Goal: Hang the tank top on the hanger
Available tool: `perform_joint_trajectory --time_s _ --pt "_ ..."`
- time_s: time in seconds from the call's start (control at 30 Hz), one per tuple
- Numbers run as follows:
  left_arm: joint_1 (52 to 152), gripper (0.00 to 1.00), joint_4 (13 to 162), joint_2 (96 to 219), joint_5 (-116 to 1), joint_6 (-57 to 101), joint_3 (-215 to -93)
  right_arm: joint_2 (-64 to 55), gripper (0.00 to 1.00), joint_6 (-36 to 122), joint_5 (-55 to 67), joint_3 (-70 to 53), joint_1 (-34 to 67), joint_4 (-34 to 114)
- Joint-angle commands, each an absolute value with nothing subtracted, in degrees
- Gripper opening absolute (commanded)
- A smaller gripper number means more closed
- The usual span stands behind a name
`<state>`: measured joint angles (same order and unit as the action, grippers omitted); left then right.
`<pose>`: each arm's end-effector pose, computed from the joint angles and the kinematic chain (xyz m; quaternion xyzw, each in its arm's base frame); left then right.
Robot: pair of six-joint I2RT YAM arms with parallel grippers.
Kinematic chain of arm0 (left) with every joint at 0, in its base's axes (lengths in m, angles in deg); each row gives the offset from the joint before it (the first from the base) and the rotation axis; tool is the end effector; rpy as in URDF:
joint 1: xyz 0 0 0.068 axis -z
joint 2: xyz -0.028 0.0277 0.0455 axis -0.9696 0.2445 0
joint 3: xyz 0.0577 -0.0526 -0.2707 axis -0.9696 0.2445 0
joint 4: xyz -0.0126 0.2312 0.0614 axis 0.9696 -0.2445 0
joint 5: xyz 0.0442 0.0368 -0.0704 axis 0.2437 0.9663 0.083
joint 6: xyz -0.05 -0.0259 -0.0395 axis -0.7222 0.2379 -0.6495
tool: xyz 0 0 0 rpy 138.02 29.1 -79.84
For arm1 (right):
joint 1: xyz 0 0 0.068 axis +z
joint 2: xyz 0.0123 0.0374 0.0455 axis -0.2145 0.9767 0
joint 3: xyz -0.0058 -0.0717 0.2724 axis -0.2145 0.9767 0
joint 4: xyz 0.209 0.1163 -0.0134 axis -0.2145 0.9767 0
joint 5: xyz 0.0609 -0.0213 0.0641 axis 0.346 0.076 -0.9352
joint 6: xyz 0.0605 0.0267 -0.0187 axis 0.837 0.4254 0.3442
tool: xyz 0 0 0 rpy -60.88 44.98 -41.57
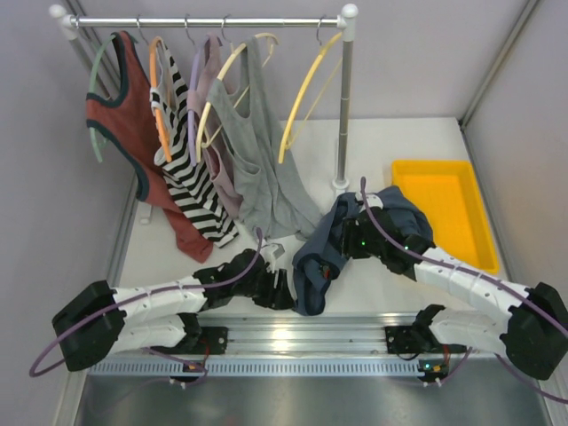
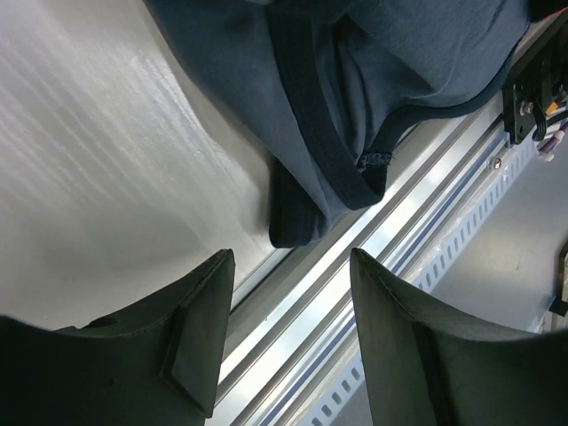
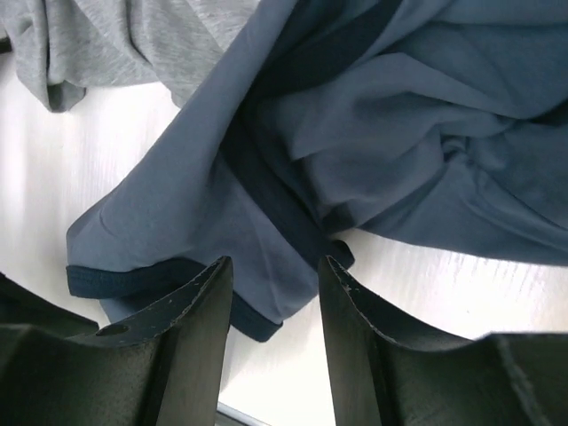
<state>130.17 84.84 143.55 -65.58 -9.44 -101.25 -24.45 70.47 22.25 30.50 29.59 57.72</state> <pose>0.0966 -0.1613 0.1634 0.1464 0.8967 -0.3836 0.1653 0.1608 0.1335 0.2273 -0.0305 0.9146 0.1917 0.3549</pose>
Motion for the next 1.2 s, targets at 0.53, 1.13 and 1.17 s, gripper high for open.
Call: perform_joint_trajectory --time_s 0.53,1.13,1.17 --pt "134.3 0.54 101.3 156.1 -64.6 -13.3 -100.2 -16.0 0.5 63.7 18.2 33.1 27.6 46.6" --pt "134.5 0.0 92.3 149.3 -59.5 -12.2 -101.0 -14.7 0.48 64.4 18.2 37.9 27.5 42.8" --pt "134.4 0.0 90.4 148.6 -58.4 -12.1 -101.3 -14.9 0.48 64.4 18.3 38.0 27.5 42.6"
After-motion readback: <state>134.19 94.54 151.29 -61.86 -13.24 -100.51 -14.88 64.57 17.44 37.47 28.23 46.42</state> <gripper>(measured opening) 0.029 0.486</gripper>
